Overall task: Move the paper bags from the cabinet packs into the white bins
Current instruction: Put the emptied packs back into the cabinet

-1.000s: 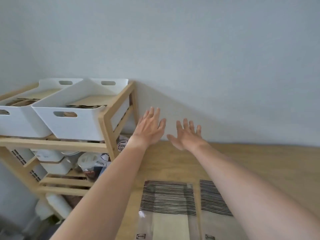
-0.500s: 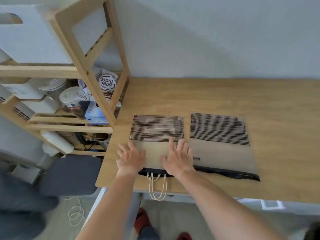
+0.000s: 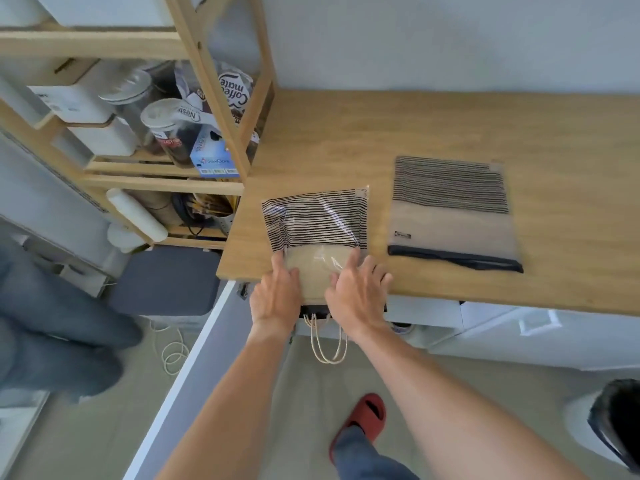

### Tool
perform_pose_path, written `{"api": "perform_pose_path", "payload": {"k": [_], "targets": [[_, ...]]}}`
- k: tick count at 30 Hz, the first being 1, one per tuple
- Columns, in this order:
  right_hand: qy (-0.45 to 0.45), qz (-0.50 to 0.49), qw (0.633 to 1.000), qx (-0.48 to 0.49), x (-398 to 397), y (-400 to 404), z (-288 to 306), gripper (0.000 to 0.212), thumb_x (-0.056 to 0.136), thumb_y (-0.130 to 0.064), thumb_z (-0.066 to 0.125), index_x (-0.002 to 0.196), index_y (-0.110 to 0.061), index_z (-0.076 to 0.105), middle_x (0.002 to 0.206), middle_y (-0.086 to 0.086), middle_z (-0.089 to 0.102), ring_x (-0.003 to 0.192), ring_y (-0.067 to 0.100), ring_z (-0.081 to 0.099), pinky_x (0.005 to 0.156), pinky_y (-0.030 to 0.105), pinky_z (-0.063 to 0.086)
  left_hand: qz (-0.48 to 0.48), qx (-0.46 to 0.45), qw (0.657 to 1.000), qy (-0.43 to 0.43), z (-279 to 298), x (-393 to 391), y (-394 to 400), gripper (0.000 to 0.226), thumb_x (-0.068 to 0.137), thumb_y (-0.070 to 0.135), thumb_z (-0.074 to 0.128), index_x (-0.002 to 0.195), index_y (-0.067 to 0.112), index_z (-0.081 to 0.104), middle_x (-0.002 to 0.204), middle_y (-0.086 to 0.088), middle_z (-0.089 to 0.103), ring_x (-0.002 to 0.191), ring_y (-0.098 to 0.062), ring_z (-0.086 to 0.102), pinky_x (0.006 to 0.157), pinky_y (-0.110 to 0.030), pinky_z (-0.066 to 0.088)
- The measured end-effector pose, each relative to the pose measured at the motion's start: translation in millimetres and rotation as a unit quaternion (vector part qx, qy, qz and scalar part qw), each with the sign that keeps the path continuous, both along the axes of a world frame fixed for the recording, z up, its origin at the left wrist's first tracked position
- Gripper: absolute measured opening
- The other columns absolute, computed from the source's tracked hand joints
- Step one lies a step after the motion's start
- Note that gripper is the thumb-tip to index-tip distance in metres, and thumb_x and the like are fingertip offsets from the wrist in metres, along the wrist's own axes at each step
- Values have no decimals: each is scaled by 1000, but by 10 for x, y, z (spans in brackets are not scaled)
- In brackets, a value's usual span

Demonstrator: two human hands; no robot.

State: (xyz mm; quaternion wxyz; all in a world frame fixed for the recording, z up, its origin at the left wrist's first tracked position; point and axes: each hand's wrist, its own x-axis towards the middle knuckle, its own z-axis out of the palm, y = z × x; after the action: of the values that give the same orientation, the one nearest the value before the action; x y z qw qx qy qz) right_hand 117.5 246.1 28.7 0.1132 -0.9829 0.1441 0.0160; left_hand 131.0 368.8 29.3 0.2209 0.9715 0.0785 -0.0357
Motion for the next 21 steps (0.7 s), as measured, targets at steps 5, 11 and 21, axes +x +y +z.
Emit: {"api": "perform_pose_path", "payload": {"k": [5,11,21], "targets": [[-25,-37,997,65,-808,158,-182,66,90,-47,50,142,-8,41,107,16,55,96,36,52,84,50,43,22,-123,992,25,-52,-766,118,40,104,29,33,142,19,28,95,-18,66,89,-45,60,77,-47,46],[12,-35,990,135,-1817,273,-558,69,93,-44,51,150,-12,29,116,11,47,102,29,52,83,39,45,40,-145,987,63,-449,-1805,253,41,103,30,31,143,26,25,90,-13,69,86,-41,62,81,-49,49],[44,-40,983,175,-2419,138,-1362,57,90,-35,58,140,-13,42,102,5,47,90,28,55,76,36,45,28,-107,985,134,-1261,-2288,186,50,102,30,34,150,25,24,110,-16,69,95,-39,64,81,-44,50]]}}
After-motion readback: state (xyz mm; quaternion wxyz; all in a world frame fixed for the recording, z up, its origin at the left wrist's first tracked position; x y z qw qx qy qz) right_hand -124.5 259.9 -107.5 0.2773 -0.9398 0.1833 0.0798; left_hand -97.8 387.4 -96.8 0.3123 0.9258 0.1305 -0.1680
